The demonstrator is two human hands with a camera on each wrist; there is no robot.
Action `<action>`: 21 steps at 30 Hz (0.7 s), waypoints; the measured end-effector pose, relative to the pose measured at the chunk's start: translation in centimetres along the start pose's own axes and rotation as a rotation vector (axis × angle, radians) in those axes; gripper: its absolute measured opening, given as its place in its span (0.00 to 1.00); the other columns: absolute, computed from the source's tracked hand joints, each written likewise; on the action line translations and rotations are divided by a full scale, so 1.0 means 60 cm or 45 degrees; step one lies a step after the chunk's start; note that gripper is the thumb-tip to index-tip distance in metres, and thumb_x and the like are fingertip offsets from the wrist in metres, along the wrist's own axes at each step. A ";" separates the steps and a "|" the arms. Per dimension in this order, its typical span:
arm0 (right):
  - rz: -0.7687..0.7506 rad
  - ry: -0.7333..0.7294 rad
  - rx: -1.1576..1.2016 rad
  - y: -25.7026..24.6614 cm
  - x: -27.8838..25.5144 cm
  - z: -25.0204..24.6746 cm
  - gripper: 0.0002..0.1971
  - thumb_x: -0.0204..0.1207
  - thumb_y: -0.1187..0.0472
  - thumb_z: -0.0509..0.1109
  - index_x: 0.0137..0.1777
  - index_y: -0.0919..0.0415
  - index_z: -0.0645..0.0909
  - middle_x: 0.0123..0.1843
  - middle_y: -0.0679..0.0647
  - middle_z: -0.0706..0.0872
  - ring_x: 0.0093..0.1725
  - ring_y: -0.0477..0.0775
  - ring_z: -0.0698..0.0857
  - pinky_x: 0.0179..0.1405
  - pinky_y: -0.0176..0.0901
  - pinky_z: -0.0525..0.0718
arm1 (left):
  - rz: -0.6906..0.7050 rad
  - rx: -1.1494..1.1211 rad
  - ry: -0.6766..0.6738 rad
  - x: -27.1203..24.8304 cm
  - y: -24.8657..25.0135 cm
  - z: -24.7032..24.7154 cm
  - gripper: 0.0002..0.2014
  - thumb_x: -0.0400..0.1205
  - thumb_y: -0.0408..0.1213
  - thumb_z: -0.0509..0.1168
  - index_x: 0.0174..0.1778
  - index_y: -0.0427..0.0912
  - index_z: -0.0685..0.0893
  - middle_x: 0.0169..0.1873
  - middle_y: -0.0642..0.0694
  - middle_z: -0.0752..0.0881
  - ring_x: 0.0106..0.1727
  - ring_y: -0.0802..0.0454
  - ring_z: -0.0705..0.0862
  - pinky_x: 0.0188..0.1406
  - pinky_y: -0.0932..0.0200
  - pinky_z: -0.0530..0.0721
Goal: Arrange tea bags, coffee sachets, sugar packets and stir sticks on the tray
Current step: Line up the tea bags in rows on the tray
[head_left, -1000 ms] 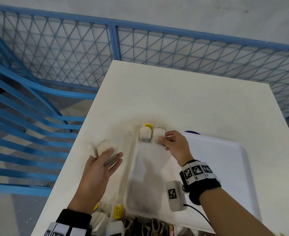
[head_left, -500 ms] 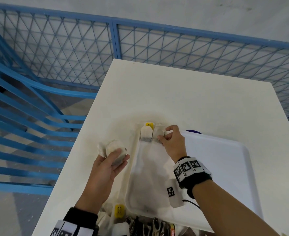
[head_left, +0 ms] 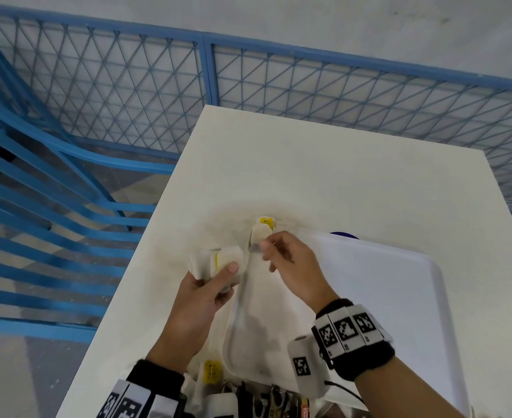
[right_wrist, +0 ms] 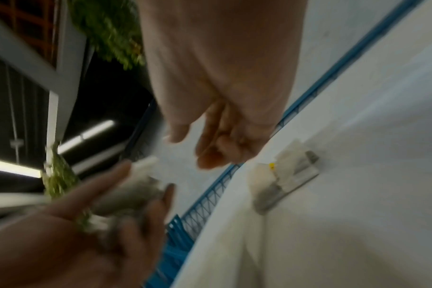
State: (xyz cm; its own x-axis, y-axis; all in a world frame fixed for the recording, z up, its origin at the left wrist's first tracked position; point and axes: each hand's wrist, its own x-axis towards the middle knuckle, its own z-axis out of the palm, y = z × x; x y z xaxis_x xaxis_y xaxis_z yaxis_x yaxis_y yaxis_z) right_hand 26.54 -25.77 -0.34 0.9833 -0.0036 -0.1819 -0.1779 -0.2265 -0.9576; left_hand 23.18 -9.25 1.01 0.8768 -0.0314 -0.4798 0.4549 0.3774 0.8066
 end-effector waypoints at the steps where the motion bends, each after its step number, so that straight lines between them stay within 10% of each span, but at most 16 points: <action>1: -0.003 -0.126 0.094 -0.011 -0.010 0.003 0.03 0.76 0.58 0.71 0.42 0.51 0.79 0.35 0.47 0.83 0.31 0.45 0.80 0.33 0.29 0.75 | 0.008 0.009 -0.012 -0.001 0.000 0.002 0.15 0.69 0.38 0.70 0.53 0.45 0.84 0.37 0.50 0.89 0.41 0.56 0.88 0.38 0.66 0.84; 5: 0.009 -0.366 0.256 -0.017 -0.033 0.014 0.10 0.69 0.63 0.77 0.45 0.51 0.81 0.37 0.44 0.83 0.35 0.42 0.81 0.30 0.32 0.76 | 0.016 0.063 -0.064 -0.005 0.000 0.005 0.18 0.70 0.43 0.69 0.54 0.43 0.85 0.39 0.48 0.89 0.45 0.54 0.86 0.46 0.60 0.80; 21: 0.151 -0.270 0.419 0.004 -0.046 0.008 0.11 0.78 0.68 0.68 0.52 0.78 0.73 0.45 0.64 0.82 0.44 0.53 0.84 0.46 0.42 0.87 | -0.059 -0.185 0.066 -0.003 0.003 -0.001 0.11 0.82 0.35 0.62 0.59 0.39 0.81 0.52 0.42 0.88 0.48 0.50 0.88 0.46 0.56 0.89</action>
State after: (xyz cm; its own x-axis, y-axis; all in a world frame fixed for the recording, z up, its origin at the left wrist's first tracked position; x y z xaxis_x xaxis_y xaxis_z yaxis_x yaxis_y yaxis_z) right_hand 23.78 -25.36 -0.15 0.9317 0.1980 -0.3046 -0.3262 0.0871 -0.9413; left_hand 23.11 -9.14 1.21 0.8445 -0.0059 -0.5355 0.4643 0.5065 0.7266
